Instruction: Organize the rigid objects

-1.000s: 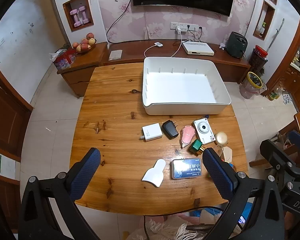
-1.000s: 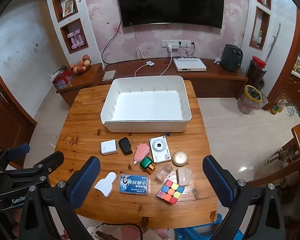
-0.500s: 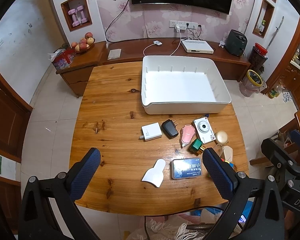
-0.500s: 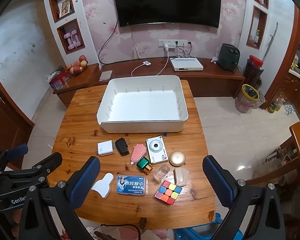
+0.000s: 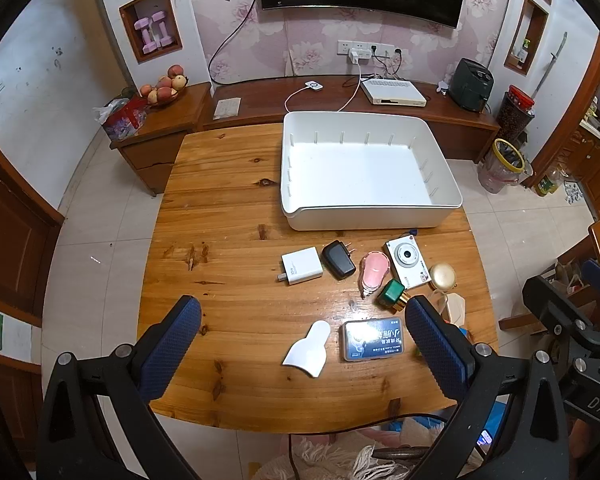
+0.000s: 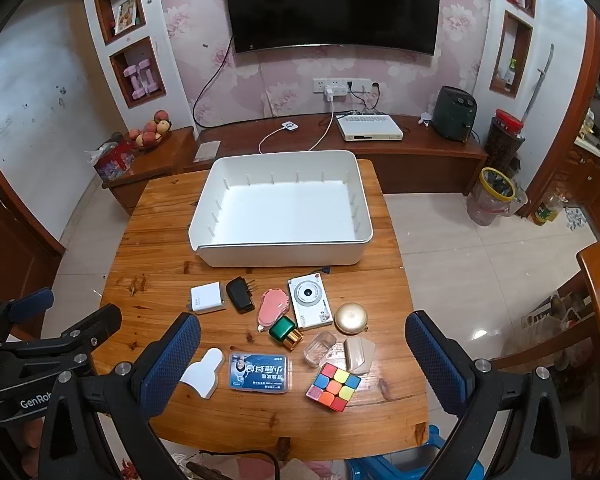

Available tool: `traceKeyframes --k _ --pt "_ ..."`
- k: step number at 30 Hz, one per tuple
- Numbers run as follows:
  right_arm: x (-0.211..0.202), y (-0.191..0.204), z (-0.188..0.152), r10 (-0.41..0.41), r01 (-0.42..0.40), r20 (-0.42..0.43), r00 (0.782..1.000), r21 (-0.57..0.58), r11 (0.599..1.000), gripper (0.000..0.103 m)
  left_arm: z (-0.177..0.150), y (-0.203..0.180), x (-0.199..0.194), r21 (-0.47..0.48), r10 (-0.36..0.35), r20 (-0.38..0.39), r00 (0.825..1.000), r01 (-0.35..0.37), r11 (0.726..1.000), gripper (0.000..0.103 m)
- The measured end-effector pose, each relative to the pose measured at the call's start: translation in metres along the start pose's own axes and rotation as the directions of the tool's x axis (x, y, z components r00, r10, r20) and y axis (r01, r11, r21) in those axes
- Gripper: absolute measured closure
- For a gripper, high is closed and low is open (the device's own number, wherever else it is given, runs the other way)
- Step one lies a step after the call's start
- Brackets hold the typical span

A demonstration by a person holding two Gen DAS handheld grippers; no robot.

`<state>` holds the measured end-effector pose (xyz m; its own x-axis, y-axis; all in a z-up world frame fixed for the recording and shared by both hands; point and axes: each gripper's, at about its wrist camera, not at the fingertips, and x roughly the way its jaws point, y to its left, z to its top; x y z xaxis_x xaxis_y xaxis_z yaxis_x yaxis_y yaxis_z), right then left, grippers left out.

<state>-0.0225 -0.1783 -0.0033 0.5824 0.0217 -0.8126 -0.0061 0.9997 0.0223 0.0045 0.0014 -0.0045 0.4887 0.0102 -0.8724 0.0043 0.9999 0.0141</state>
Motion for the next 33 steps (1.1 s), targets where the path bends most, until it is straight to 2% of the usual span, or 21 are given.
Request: traceKeyframes --k 12,28,33 --pt "0.001 -0.001 -0.001 -0.004 0.004 -0.005 1.0 0.004 1.0 0.001 -0.006 -0.008 0.011 0.011 -0.003 -0.007 1.0 0.003 1.0 0.001" --pt "0.0 -0.001 0.0 -0.007 0.007 -0.006 1.0 0.006 1.0 0.001 -0.008 -0.004 0.007 0.028 -0.035 -0.032 0.999 0.036 0.999 0.001" --pt "0.0 -0.001 0.0 -0.008 0.008 -0.006 1.0 0.006 1.0 0.001 -0.005 -0.006 0.003 0.044 -0.029 -0.019 0.999 0.03 0.999 0.002"
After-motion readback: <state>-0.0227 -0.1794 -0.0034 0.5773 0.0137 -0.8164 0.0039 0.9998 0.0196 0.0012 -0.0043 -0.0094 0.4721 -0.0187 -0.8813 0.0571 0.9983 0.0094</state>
